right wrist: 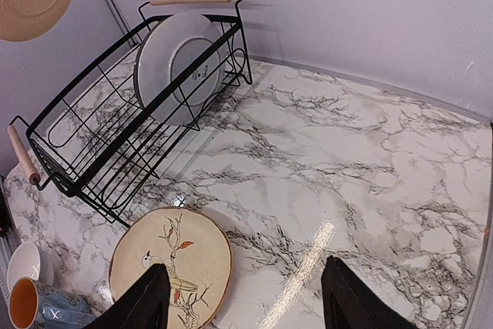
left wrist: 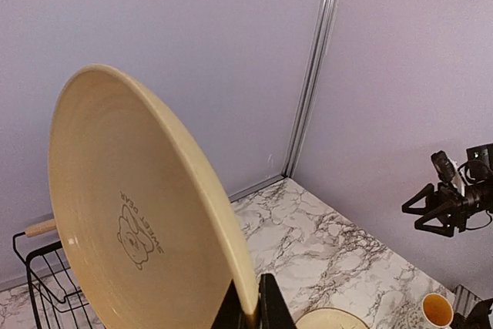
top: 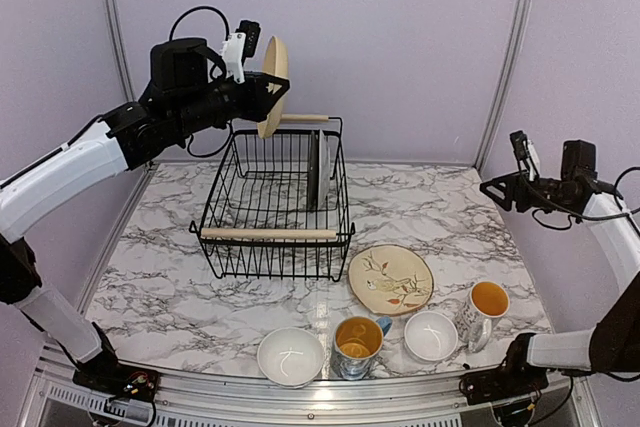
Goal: Load the mixed dishes into the dish rack
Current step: Insert the plate into the dish rack.
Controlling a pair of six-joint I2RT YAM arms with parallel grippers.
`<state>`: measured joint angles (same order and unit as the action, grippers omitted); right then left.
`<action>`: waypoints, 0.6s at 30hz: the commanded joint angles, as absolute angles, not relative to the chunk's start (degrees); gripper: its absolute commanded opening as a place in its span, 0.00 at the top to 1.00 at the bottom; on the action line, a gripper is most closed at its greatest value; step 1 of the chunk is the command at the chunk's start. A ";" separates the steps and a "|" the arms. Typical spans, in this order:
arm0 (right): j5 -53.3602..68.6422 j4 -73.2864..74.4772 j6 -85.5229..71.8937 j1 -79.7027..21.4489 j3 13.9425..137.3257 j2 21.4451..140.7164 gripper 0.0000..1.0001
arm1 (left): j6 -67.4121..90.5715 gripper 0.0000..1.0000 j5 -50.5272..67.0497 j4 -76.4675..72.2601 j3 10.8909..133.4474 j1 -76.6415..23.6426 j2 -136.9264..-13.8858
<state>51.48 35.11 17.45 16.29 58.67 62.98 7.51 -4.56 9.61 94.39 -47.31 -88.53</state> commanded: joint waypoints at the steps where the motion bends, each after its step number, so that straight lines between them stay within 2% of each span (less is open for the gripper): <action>1: 51.11 23.70 16.22 16.61 52.49 63.52 0.35 | 23.27 1.00 14.78 -3.36 87.82 -38.31 -87.78; 6: 52.29 22.26 17.25 16.61 50.01 67.48 0.36 | 33.03 1.00 29.26 -15.07 83.25 -27.34 -92.09; 11: 50.55 21.32 17.91 16.61 48.42 67.55 0.36 | 49.97 1.00 44.80 -36.46 83.16 -21.32 -103.35; 14: 49.81 20.84 18.25 16.61 47.64 66.69 0.36 | 55.59 1.00 48.00 -43.97 83.66 -20.97 -107.56; 18: 49.98 20.94 18.54 16.61 47.41 66.99 0.36 | 55.58 1.00 48.67 -43.11 85.10 -20.99 -110.26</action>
<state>50.50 22.46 17.52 16.29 47.59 67.66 50.74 42.44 -33.23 83.44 -20.53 -109.84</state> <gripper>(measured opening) 0.644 0.045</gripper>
